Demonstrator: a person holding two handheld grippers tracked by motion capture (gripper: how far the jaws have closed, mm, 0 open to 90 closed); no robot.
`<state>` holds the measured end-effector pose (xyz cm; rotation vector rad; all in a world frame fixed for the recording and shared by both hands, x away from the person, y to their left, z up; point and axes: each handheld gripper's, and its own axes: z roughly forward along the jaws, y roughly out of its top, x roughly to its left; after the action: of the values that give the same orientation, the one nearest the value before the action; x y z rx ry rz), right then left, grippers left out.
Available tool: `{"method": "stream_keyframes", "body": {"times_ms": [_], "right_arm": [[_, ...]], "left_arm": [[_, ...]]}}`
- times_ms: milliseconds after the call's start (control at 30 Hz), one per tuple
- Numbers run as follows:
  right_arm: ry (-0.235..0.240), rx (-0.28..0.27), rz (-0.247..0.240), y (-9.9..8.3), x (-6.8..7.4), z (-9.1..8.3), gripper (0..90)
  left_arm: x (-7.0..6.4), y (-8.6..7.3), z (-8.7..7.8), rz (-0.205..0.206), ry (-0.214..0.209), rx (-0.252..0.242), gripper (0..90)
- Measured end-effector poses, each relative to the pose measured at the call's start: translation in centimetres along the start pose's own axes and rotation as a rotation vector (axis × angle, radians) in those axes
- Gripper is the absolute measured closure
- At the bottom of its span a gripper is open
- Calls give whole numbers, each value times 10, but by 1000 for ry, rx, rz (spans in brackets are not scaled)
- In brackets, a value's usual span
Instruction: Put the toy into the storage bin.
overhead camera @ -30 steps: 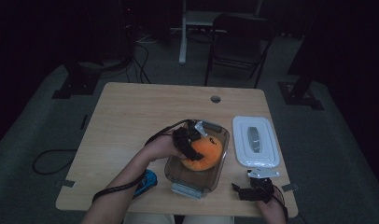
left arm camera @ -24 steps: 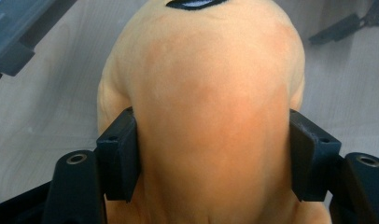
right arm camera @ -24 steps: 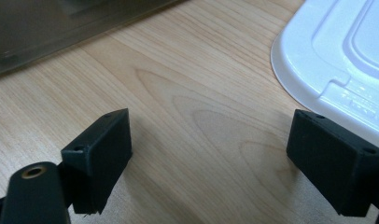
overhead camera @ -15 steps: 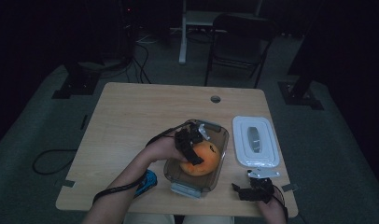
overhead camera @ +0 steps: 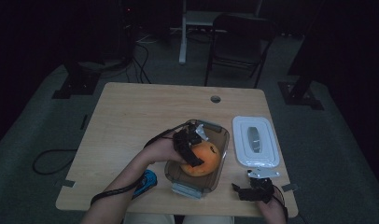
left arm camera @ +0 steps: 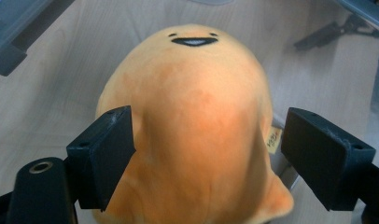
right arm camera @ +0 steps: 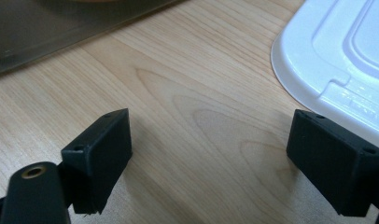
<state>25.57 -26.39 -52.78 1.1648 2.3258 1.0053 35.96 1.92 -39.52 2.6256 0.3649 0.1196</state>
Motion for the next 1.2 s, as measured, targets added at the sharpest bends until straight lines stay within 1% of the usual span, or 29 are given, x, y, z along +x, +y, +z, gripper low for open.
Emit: {"method": "stream_keyframes", "body": {"times_ms": [33, 67, 167, 200, 233, 300, 333, 367, 500, 533, 600, 633, 667, 700, 733, 800, 833, 867, 900, 933, 967, 1000, 1067, 1100, 1133, 1167, 1200], "right_arm": [[0, 0, 0, 0, 0, 0, 135], [0, 0, 0, 0, 0, 0, 135], [0, 0, 1, 0, 0, 0, 135], [0, 0, 0, 0, 0, 0, 135], [0, 0, 0, 0, 0, 0, 135], [0, 0, 1, 0, 0, 0, 135], [0, 0, 1, 0, 0, 0, 135], [0, 0, 0, 0, 0, 0, 135], [0, 0, 0, 0, 0, 0, 135], [0, 0, 0, 0, 0, 0, 135], [0, 0, 1, 0, 0, 0, 136], [0, 0, 1, 0, 0, 0, 136], [0, 0, 1, 0, 0, 0, 135], [0, 0, 1, 0, 0, 0, 135], [0, 0, 1, 0, 0, 0, 135], [0, 0, 1, 0, 0, 0, 135], [0, 0, 1, 0, 0, 0, 135], [0, 0, 1, 0, 0, 0, 135], [0, 0, 1, 0, 0, 0, 135], [0, 0, 1, 0, 0, 0, 135], [0, 0, 1, 0, 0, 0, 135], [0, 0, 1, 0, 0, 0, 135], [0, 0, 1, 0, 0, 0, 135], [0, 0, 1, 0, 0, 0, 135], [0, 0, 1, 0, 0, 0, 135], [0, 0, 1, 0, 0, 0, 135], [0, 0, 1, 0, 0, 0, 135]], "left_arm": [[0, -1, -2, 4, -8, -1, 181], [0, -2, -4, -5, 1, -6, 181], [1, -5, -11, -21, -2, -25, 181], [0, -7, -12, -20, -4, -25, 181], [0, -8, -14, -25, 3, -27, 181], [-1, -11, -19, -24, -4, -33, 181], [-1, -12, -21, -32, 3, -37, 181], [-1, -13, -23, -27, 2, -38, 181], [-3, -19, -33, -42, 8, -53, 181], [-3, -19, -33, -42, 8, -53, 181], [-4, -22, -40, -41, 15, -60, 181], [-4, -23, -42, -36, 10, -61, 181], [-5, -24, -44, -39, 8, -67, 181], [-4, -28, -49, -36, 9, -69, 181], [-4, -30, -51, -44, 18, -73, 181], [-4, -33, -53, -45, 18, -73, 181], [-4, -35, -55, -48, 24, -72, 181], [-4, -39, -58, -60, 38, -69, 181], [-4, -41, -59, -60, 33, -72, 181], [-3, -47, -64, -71, 37, -82, 181], [-3, -51, -66, -68, 36, -88, 181], [-3, -51, -66, -68, 36, -88, 181], [-2, -57, -70, -83, 41, -97, 181], [-2, -61, -72, -86, 51, -95, 181], [-2, -66, -75, -89, 51, -97, 181], [-2, -66, -75, -89, 51, -97, 181], [-2, -69, -77, -95, 62, -100, 181]]}}
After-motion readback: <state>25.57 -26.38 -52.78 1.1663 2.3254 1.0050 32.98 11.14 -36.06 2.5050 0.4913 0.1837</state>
